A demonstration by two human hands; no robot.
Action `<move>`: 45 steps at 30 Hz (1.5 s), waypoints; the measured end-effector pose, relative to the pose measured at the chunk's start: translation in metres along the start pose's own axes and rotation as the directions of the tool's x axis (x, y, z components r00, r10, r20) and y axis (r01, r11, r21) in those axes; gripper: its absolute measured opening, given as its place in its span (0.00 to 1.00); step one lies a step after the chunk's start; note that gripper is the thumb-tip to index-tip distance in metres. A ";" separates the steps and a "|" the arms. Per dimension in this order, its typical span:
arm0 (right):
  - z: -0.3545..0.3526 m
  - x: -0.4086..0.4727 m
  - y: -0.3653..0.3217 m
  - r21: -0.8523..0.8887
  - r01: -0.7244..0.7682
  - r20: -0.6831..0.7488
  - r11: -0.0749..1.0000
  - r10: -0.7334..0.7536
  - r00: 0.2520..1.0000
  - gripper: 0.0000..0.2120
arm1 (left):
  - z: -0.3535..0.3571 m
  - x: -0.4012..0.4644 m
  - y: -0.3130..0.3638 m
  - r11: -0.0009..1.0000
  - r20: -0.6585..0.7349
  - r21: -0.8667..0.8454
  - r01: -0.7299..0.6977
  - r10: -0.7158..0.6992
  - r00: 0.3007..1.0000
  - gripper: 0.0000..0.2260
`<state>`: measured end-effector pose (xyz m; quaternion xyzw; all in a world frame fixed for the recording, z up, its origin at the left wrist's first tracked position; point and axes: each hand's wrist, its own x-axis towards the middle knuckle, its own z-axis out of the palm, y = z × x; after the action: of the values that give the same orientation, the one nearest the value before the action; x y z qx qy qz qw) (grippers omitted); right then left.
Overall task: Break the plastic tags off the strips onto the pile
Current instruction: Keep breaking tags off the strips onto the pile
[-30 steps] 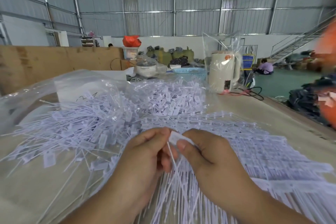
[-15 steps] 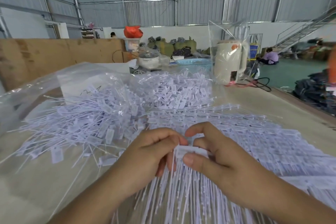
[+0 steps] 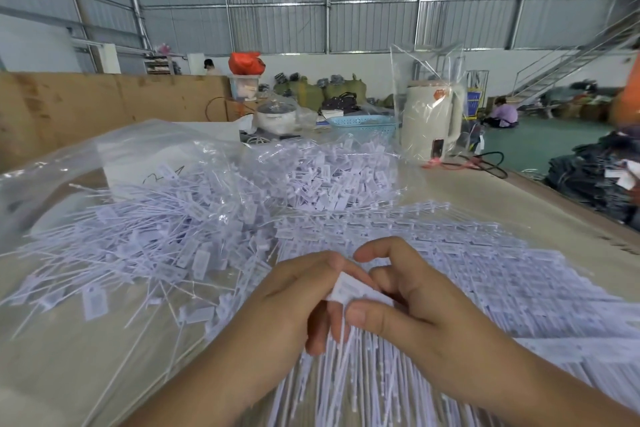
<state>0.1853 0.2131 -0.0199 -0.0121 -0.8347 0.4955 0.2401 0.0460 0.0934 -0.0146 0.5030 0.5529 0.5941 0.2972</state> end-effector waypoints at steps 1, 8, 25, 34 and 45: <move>0.000 0.000 0.000 -0.014 0.003 -0.006 1.000 -0.003 1.000 0.18 | 0.001 -0.001 0.000 1.000 0.019 -0.001 -0.017 0.017 1.000 0.19; -0.009 -0.004 -0.005 -0.225 0.024 0.060 0.974 -0.011 0.998 0.14 | 0.008 -0.002 0.006 0.978 -0.015 0.203 -0.039 0.043 0.999 0.10; 0.005 -0.006 -0.014 -0.387 -0.024 -0.296 0.922 -0.099 0.950 0.14 | 0.031 0.003 0.010 0.962 -0.359 -0.246 -0.122 0.027 0.933 0.09; 0.015 -0.006 -0.017 -0.456 0.022 -0.319 0.889 -0.187 0.929 0.13 | 0.027 0.004 0.007 0.979 -0.504 -0.162 -0.124 0.026 0.863 0.13; -0.006 -0.013 -0.010 -0.306 0.075 0.006 0.949 -0.076 0.997 0.18 | 0.011 -0.005 0.009 0.979 -0.111 0.182 -0.093 0.114 0.987 0.09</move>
<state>0.2014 0.2097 -0.0141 -0.0185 -0.9005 0.3508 0.2565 0.0592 0.0907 -0.0087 0.5185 0.5935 0.5868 0.1860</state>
